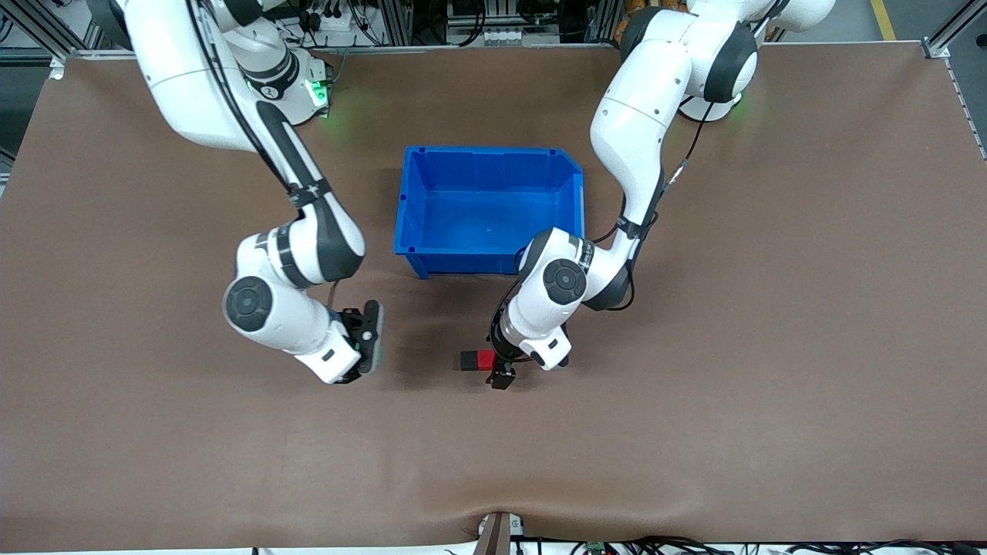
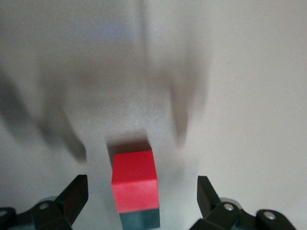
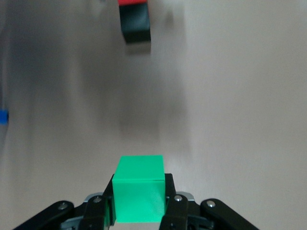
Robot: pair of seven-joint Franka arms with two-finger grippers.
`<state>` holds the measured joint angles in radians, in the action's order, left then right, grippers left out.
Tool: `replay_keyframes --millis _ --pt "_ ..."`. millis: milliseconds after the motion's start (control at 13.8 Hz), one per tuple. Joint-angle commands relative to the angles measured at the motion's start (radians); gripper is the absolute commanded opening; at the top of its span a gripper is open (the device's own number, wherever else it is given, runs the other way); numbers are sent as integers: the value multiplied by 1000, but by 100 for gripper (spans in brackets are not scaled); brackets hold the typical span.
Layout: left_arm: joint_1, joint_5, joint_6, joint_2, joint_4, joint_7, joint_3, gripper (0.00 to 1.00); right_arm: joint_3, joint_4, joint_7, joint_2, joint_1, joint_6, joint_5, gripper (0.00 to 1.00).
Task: Attach green and red cubes to black cube
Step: 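Carry the green cube to the black cube while the left gripper releases and withdraws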
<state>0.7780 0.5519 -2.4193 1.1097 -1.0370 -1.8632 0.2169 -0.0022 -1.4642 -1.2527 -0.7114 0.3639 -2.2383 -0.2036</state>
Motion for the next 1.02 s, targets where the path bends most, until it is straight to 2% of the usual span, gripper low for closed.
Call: replay_keyframes --millis 0,218,436,654,799,945 --pt "-31 3 89 -57 -3 96 10 100 -12 102 91 -69 39 6 -5 0" --pt "-63 -24 118 -86 -5 142 12 100 -15 191 195 -141 70 -11 0 0" --pt "-146 -60 173 -131 -3 231 -2 100 -19 261 324 -192 116 -9 7 0" --pt "-152 -93 225 -163 -5 320 13 100 -44 288 470 -218 171 3 108 0" --pt "-184 -151 284 -197 -5 366 10 100 -44 288 487 -229 179 9 148 0" --pt "-229 -161 350 -224 -5 448 9 100 -44 304 486 -247 190 8 199 0"
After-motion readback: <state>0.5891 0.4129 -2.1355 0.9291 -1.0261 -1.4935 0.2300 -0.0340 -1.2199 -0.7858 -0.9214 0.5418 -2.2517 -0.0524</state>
